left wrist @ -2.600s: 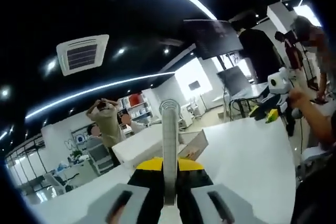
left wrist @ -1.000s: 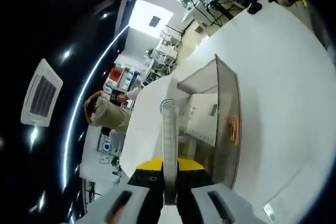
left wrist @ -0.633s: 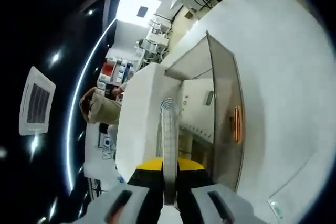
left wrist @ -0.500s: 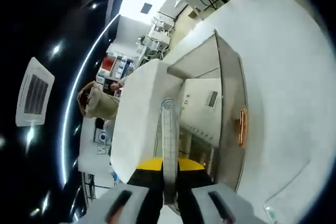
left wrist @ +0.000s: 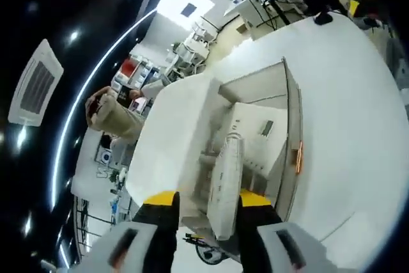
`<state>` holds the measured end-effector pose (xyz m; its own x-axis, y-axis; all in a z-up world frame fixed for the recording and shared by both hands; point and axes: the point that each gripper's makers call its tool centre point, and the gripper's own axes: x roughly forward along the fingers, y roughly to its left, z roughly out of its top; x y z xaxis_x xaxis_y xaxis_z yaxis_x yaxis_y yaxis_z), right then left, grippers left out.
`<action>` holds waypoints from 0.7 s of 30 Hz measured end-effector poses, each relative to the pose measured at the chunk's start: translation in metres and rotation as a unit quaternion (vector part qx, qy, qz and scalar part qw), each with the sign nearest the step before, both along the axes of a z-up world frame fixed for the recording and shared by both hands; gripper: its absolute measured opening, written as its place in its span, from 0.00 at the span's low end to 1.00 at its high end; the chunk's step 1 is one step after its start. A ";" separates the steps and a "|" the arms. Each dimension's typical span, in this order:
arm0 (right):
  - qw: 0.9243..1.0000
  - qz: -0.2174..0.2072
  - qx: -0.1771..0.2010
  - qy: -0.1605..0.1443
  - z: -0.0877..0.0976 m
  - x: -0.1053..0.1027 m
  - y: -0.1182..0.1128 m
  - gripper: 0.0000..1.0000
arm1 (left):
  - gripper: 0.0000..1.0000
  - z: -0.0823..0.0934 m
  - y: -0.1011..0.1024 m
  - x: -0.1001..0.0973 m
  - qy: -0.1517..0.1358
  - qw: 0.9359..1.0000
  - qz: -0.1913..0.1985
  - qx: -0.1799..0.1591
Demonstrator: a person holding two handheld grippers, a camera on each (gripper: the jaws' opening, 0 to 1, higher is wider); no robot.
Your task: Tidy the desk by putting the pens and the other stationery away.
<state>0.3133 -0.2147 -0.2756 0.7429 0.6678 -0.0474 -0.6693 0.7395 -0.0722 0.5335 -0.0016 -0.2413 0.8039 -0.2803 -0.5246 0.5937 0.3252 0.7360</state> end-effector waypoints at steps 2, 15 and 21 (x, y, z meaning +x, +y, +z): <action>1.000 0.001 -0.001 0.000 0.000 0.000 0.001 0.46 | 0.46 0.008 0.000 0.000 0.019 0.999 0.007 -0.033; 1.000 0.003 -0.006 0.004 -0.002 0.000 0.002 0.46 | 0.70 0.021 0.015 -0.001 0.092 0.967 0.042 -0.232; 1.000 0.002 -0.005 0.007 -0.003 0.002 0.002 0.46 | 0.72 0.035 0.020 -0.009 0.106 0.945 0.027 -0.307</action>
